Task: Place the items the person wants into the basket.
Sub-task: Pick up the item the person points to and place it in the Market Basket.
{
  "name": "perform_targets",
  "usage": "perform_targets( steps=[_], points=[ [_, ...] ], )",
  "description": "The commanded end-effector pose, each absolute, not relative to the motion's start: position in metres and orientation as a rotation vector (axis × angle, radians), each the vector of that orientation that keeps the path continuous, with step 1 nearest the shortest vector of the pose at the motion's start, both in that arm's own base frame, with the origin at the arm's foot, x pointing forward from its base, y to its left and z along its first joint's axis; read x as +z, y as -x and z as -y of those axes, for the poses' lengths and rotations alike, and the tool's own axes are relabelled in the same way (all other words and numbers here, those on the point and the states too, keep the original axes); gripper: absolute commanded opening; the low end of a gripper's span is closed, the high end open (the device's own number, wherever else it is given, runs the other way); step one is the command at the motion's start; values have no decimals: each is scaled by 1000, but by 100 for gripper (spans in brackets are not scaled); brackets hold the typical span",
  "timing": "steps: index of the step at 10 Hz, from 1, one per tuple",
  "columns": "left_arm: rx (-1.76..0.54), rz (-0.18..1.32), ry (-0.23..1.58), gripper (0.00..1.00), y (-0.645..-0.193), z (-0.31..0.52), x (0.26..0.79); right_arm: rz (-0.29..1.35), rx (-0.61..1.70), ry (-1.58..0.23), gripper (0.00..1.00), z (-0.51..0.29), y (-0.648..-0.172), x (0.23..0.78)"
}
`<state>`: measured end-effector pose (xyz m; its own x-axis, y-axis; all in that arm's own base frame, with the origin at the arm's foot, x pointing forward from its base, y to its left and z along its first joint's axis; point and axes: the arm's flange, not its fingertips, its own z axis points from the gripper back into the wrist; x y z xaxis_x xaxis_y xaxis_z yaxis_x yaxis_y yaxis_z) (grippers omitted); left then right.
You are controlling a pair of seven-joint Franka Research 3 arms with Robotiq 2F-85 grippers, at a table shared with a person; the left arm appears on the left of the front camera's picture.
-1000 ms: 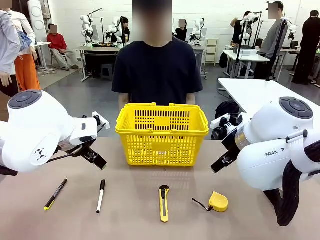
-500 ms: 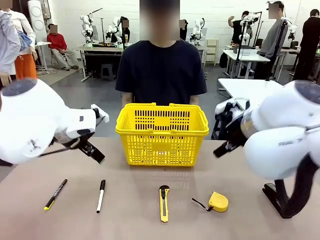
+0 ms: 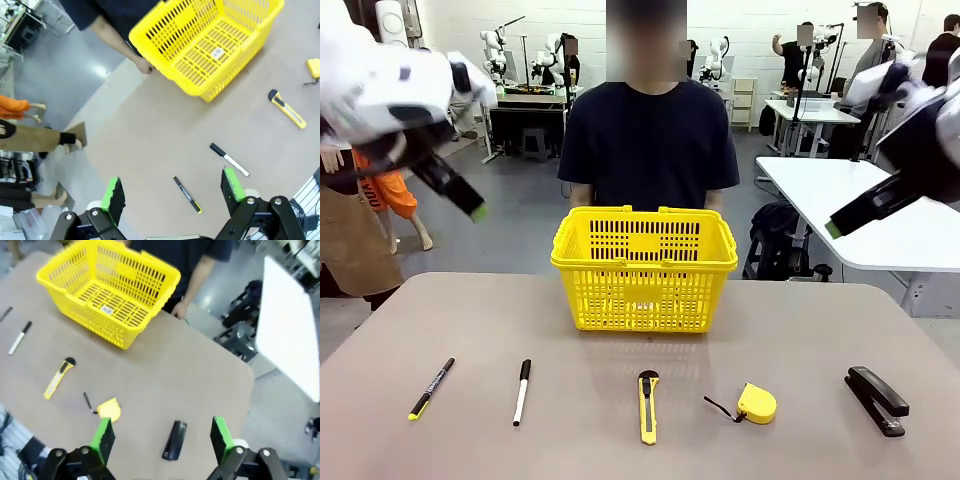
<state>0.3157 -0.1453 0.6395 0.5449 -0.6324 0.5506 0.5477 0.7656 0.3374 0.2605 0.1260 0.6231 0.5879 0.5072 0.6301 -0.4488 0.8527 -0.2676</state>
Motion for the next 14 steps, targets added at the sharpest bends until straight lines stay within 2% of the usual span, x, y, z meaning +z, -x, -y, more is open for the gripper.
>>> perform_targets(
  steps=[1, 2, 6, 7, 8, 9, 10, 12, 14],
  points=[
    [-677, 705, -174, 100, -331, 145, 651, 704, 578, 101, 100, -146, -275, 623],
    [-702, 705, -131, 100, -316, 145, 640, 760, 558, 83, 100, -126, -260, 623],
    [-700, 698, -139, 100, -319, 145, 647, 742, 563, 85, 100, -130, -260, 630],
    [-779, 569, 95, 100, -337, 120, 643, 640, 765, -134, 100, -99, -277, 626],
    [-875, 471, 382, 100, -355, 90, 637, 556, 860, -393, 100, -65, -297, 622],
    [-917, 444, 594, 100, -375, 55, 626, 531, 901, -625, 100, -23, -321, 622],
    [-923, 458, 737, 100, -385, 26, 617, 531, 900, -777, 100, 12, -338, 617],
    [-836, 578, 806, 100, -392, -40, 611, 642, 787, -880, 100, 81, -360, 601],
    [-716, 753, 812, 100, -369, -110, 609, 761, 659, -933, 100, 138, -353, 589]
  ],
)
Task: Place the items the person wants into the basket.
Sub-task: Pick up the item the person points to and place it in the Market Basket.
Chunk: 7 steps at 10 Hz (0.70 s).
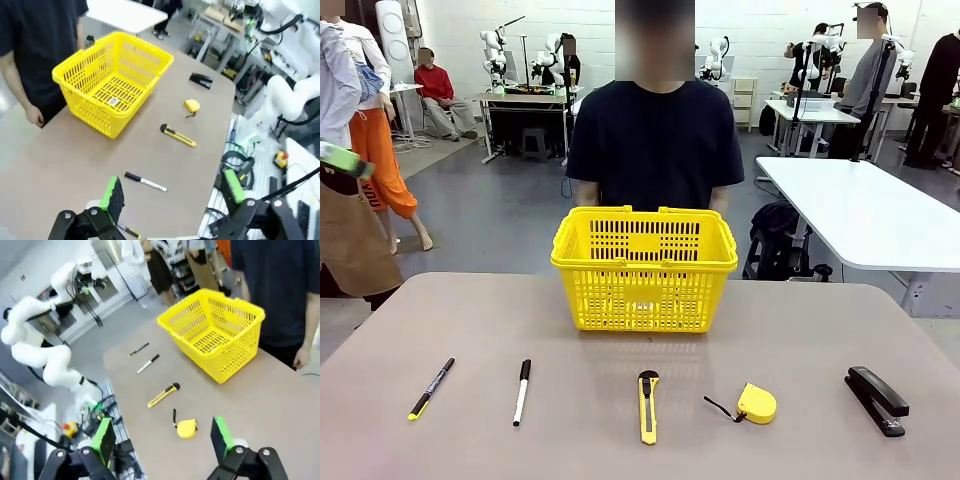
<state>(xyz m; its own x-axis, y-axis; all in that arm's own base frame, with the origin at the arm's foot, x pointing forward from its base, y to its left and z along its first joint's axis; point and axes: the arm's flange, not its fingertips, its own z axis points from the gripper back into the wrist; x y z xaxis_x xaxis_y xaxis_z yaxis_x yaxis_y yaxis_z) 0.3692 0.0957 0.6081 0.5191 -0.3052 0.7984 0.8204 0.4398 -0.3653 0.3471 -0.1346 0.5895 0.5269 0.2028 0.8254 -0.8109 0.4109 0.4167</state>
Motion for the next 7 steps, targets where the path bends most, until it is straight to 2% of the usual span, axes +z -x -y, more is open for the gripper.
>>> perform_targets(
  steps=[1, 4, 7],
  points=[
    [-679, 788, 788, 100, -358, -133, 611, 805, 615, -927, 100, 157, -345, 588],
    [-575, 821, 704, 100, -331, -148, 627, 834, 568, -847, 100, 182, -314, 600],
    [-519, 814, 712, 100, -322, -151, 629, 823, 549, -771, 100, 178, -297, 614]
  ],
)
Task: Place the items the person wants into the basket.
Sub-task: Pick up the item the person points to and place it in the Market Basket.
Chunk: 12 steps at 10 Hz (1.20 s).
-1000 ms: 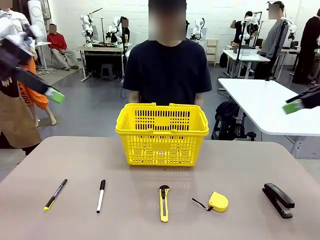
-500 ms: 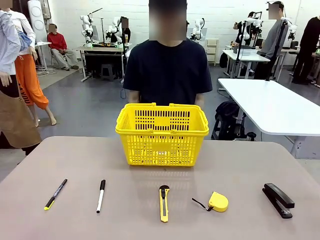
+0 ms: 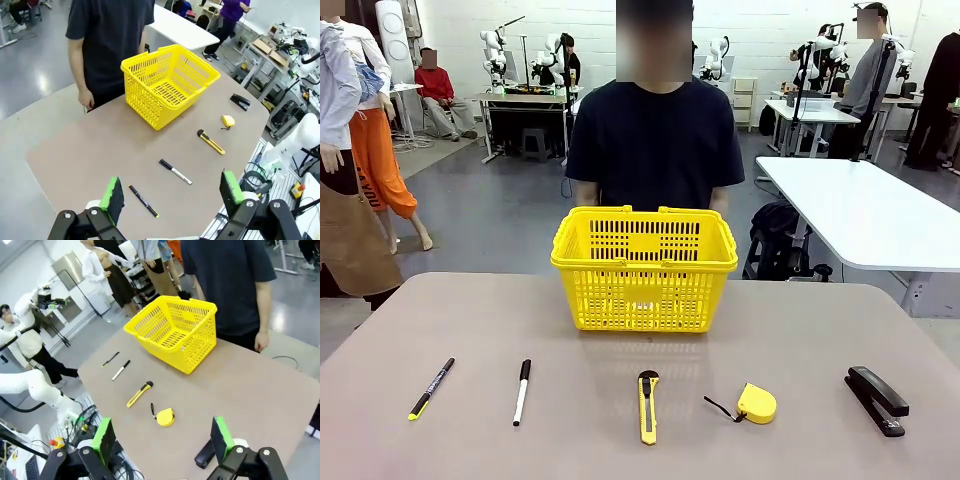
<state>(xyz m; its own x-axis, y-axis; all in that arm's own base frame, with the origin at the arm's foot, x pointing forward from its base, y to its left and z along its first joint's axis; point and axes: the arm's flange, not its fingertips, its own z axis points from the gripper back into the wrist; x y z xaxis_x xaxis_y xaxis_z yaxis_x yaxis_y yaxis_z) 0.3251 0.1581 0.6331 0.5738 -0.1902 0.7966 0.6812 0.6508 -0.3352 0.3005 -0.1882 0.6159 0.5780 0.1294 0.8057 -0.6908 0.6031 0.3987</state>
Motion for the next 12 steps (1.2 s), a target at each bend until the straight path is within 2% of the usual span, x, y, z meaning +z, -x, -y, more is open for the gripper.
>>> perform_targets(
  steps=[1, 12],
  points=[
    [-574, 809, 689, 100, -327, -161, 632, 823, 541, -814, 100, 191, -307, 609],
    [-574, 809, 689, 100, -327, -161, 632, 823, 541, -814, 100, 191, -307, 609]
  ],
)
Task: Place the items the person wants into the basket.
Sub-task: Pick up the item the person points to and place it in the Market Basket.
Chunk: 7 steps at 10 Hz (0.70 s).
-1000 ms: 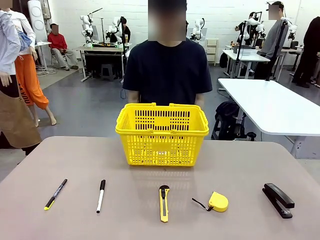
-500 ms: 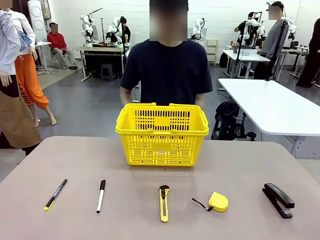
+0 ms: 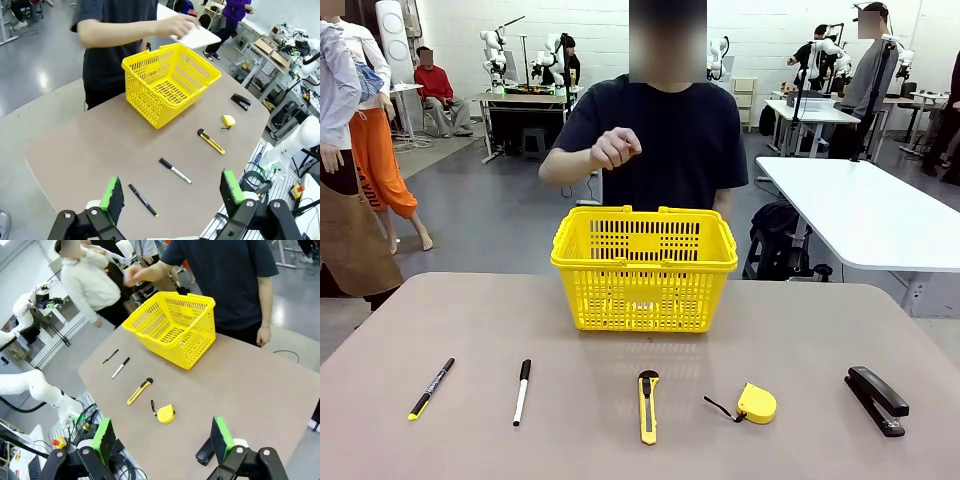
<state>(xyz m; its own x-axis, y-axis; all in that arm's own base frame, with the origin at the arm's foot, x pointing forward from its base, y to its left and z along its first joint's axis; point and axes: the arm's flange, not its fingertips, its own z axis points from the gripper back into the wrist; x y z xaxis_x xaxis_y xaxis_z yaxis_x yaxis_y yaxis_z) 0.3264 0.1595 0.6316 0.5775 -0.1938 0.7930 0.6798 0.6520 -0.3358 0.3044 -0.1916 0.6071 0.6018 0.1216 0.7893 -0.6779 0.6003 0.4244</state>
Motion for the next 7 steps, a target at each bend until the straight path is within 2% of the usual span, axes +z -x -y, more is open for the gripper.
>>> perform_targets(
  steps=[1, 7],
  points=[
    [-574, 809, 689, 100, -327, -161, 632, 823, 541, -814, 100, 191, -307, 609],
    [-574, 809, 689, 100, -327, -161, 632, 823, 541, -814, 100, 191, -307, 609]
  ],
)
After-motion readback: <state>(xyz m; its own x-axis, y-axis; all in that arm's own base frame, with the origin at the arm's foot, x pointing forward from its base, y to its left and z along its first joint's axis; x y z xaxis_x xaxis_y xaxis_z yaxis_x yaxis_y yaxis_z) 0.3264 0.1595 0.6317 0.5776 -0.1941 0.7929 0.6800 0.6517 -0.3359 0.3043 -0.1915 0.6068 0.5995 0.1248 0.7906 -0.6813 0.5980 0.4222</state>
